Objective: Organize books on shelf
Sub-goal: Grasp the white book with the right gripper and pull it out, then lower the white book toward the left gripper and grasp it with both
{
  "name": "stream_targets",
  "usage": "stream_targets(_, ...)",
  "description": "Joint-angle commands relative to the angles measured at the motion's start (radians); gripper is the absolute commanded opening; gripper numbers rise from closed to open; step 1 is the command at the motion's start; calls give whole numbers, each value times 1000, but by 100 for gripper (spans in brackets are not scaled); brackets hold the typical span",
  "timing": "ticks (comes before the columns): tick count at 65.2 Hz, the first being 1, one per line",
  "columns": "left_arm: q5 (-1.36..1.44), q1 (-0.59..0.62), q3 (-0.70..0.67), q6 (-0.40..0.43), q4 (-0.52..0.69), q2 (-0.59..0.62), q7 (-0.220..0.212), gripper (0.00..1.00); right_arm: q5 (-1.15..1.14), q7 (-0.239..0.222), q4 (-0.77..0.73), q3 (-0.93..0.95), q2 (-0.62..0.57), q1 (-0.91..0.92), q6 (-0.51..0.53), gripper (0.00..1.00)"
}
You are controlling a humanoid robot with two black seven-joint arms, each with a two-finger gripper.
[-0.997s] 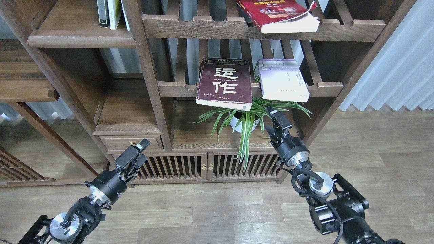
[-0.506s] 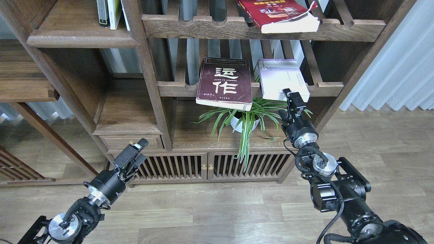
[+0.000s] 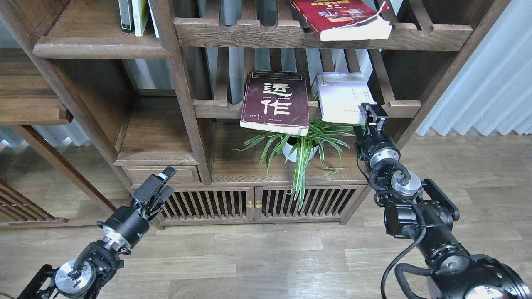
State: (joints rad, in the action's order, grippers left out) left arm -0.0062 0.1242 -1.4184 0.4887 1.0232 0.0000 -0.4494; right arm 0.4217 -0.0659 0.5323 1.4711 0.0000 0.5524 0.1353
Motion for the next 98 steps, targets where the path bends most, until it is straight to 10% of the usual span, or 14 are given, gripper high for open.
stream_targets(1,0,0,0,0,0,0,0,100,32,-2,2,0,0,8,7,30)
stream_targets(20,0,-9,-2,0,0,0,0,100,39,-9,11,-11,0,-3,52,5)
stream_targets(64,2,-28,7,0,-11,0,-5,100,327,-20,696,-15,-84,-627,194,5)
stream_targets(98,0,-43,182,0,-64,0,1,100,327,-147,719,-213,-166,-858,353,5)
